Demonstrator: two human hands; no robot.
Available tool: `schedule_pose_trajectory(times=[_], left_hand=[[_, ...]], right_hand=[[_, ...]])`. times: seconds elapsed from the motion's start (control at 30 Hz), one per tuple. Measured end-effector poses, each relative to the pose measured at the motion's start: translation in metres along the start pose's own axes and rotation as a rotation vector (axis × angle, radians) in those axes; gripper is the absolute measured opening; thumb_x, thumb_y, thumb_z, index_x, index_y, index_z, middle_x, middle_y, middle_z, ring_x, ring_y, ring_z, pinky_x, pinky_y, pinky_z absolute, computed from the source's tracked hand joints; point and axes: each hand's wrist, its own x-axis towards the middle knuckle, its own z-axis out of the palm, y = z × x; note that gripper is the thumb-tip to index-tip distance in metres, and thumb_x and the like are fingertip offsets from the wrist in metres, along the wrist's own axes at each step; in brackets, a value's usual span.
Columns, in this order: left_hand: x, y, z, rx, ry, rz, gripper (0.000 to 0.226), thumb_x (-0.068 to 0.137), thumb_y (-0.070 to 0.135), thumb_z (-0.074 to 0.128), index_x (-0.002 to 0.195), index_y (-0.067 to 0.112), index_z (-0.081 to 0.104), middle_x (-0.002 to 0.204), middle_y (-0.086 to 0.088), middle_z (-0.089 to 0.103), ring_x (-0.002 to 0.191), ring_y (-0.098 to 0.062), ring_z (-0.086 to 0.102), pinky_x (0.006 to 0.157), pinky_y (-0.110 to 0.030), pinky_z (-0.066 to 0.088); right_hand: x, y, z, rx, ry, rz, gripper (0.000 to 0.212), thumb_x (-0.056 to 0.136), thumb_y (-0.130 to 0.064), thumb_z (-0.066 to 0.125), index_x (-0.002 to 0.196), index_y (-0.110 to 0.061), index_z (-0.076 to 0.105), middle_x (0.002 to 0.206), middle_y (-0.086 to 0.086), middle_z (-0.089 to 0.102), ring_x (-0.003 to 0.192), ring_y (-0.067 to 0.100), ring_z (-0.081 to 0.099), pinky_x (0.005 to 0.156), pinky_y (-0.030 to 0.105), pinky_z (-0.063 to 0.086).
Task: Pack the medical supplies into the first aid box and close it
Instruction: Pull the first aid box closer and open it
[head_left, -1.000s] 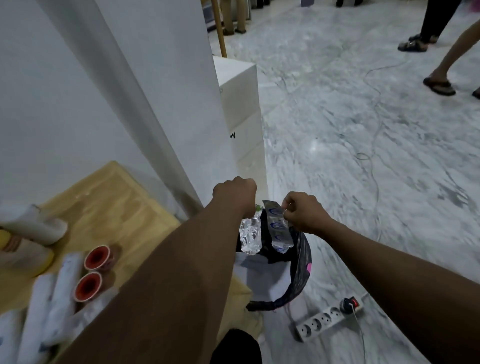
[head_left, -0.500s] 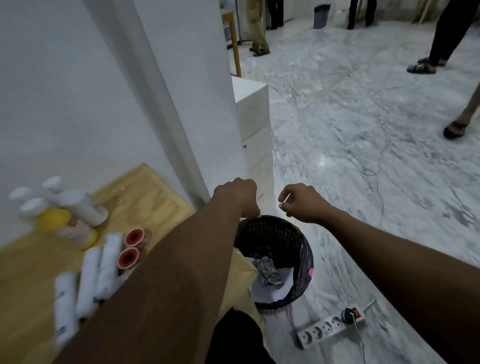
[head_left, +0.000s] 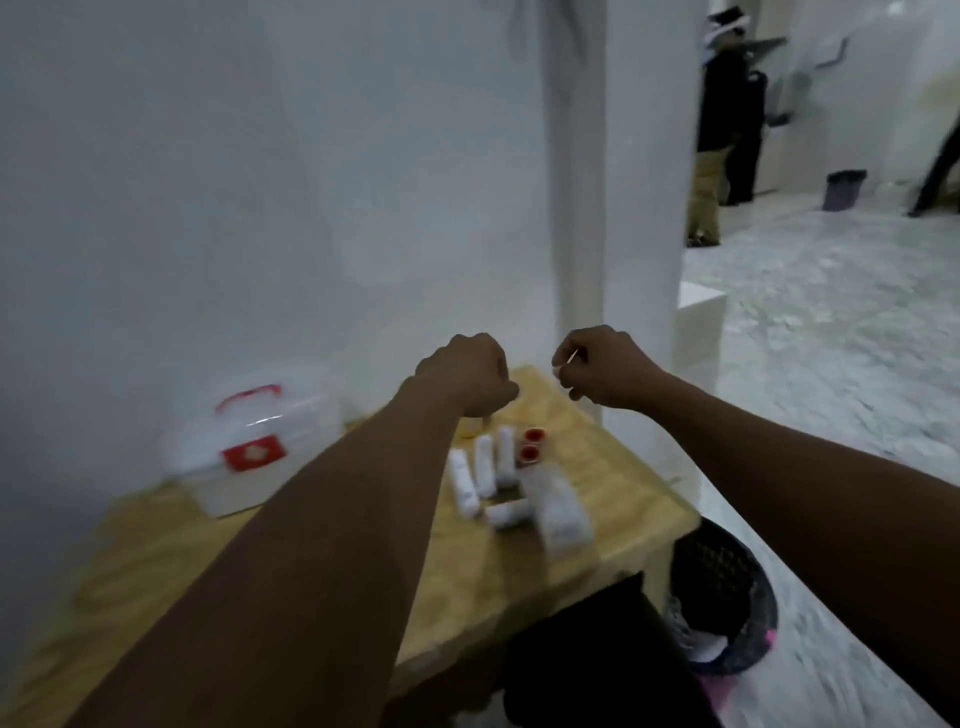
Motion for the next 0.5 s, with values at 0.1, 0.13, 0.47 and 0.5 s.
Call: schedule_pose_trajectory(times=[0.1, 0.13, 0.47, 0.5], left_hand=[[-0.036, -0.074, -0.024, -0.007, 0.114, -0.117, 0.021, 0.083, 0.041, 0.068, 0.093, 0.023, 0.072, 0.103, -0.004, 0.072, 0.095, -0.028, 0.069, 0.084, -0.039, 0.057], [-0.049, -0.101, -0.031, -0.003, 0.164, -0.151, 0.023, 0.084, 0.042, 0.067, 0.096, 0.023, 0.072, 0.104, -0.004, 0.072, 0.097, -0.027, 0.068, 0.085, -0.039, 0.057], [-0.125, -0.293, -0.035, -0.090, 0.289, -0.422, 0.054, 0.101, 0.030, 0.051, 0.152, 0.016, 0.041, 0.157, -0.012, 0.043, 0.144, -0.033, 0.040, 0.118, -0.044, 0.033], [-0.127, -0.299, -0.031, -0.106, 0.269, -0.416, 0.056, 0.102, 0.028, 0.051, 0.154, 0.014, 0.038, 0.159, -0.012, 0.040, 0.145, -0.031, 0.038, 0.119, -0.041, 0.030]], right_hand=[[0.003, -0.061, 0.048, 0.077, -0.076, -0.072, 0.012, 0.086, -0.015, 0.060, 0.091, -0.009, 0.069, 0.081, 0.011, 0.075, 0.068, 0.022, 0.075, 0.049, 0.023, 0.049], [0.003, -0.081, 0.067, 0.119, -0.105, -0.088, 0.013, 0.087, -0.016, 0.060, 0.093, -0.007, 0.068, 0.082, 0.013, 0.075, 0.068, 0.023, 0.075, 0.049, 0.025, 0.051], [-0.001, -0.188, 0.239, 0.756, -0.342, 0.498, 0.043, 0.092, -0.044, 0.060, 0.113, -0.009, 0.047, 0.106, 0.018, 0.059, 0.090, 0.035, 0.067, 0.068, 0.044, 0.062], [0.000, -0.191, 0.250, 0.831, -0.352, 0.553, 0.042, 0.092, -0.044, 0.061, 0.115, -0.013, 0.044, 0.109, 0.019, 0.058, 0.095, 0.037, 0.066, 0.074, 0.048, 0.061]])
